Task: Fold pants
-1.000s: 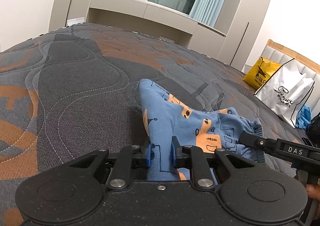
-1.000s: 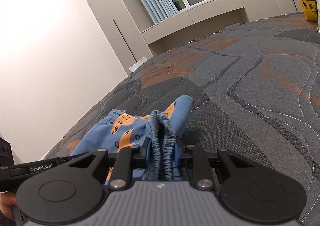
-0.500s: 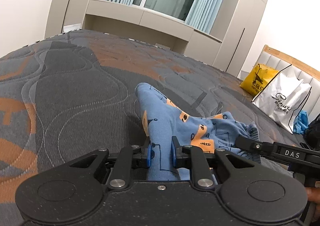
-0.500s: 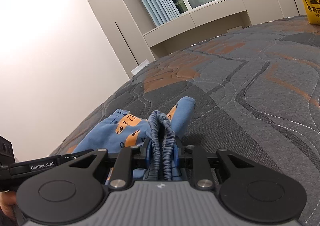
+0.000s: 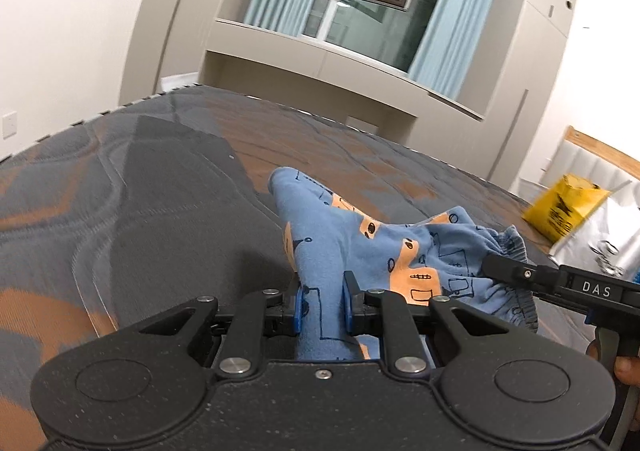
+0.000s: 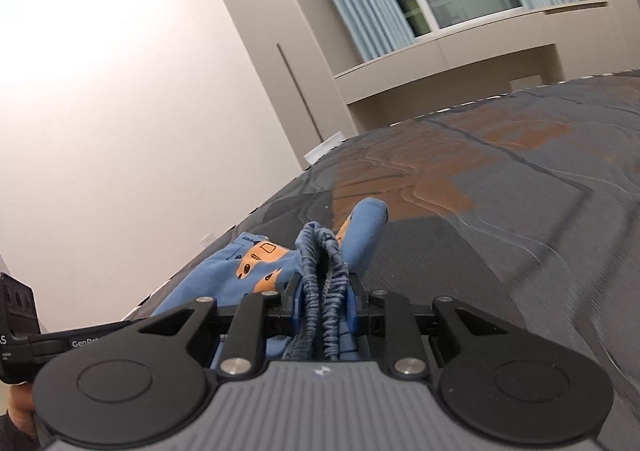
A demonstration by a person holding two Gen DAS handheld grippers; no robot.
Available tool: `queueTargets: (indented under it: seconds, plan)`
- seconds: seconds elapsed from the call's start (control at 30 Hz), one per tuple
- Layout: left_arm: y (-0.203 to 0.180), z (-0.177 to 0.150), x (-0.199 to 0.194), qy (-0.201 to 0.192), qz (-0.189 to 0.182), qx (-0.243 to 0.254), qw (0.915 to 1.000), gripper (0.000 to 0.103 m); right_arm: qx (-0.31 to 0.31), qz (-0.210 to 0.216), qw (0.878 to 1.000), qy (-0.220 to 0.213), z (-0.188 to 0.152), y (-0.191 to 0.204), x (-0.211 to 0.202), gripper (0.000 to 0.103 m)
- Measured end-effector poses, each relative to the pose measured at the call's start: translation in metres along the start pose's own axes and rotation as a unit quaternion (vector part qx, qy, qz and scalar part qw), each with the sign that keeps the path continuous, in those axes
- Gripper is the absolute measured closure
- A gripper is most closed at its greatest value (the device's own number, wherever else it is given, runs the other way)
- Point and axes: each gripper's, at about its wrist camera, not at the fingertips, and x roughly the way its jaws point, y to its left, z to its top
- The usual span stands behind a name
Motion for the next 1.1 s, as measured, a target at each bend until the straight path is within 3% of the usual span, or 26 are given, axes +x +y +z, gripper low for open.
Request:
queueTargets:
  seconds: [0.3,0.5,0.6,0.7,0.73,0.77,0.9,0.97,1.03,1.1]
  plan:
    - [0.044,0.000,0.047,0.028,0.022,-0.045,0.9984,0.083,0.018,0.010,0.999,0.030,0.000,-0.019,0.076,0.080]
    - [0.043,-0.011,0.053,0.038,0.033,-0.032,0.9982,0.080,0.042,-0.009,0.997,0.060,-0.015,-0.040,0.096,0.075]
    - [0.041,-0.013,0.055,0.044,0.048,-0.027,0.9975,0.072,0.045,-0.021,0.997,0.061,-0.018,-0.043,0.097,0.062]
    - [0.040,-0.011,0.049,0.033,0.053,-0.024,0.9978,0.050,0.034,-0.037,0.997,0.053,-0.018,-0.039,0.095,0.051]
    - [0.039,-0.010,0.046,0.027,0.054,-0.023,0.9979,0.036,0.031,-0.037,0.998,0.050,-0.017,-0.039,0.093,0.042]
    - [0.037,-0.010,0.042,0.021,0.059,-0.020,0.9978,0.031,0.028,-0.041,0.998,0.043,-0.017,-0.037,0.091,0.036]
    - [0.029,-0.009,0.026,0.009,0.071,-0.015,0.9973,0.023,0.010,-0.054,0.998,0.022,-0.014,-0.028,0.078,0.019]
    - [0.024,-0.010,0.015,0.000,0.081,-0.016,0.9966,0.011,0.004,-0.059,0.998,0.012,-0.013,-0.024,0.070,0.009]
    - [0.017,-0.012,0.003,-0.015,0.094,-0.011,0.9954,0.002,-0.006,-0.063,0.998,-0.002,-0.011,-0.016,0.059,0.003]
    - [0.009,-0.014,-0.012,-0.032,0.101,-0.005,0.9944,0.001,-0.019,-0.066,0.997,-0.020,-0.011,-0.007,0.046,0.000]
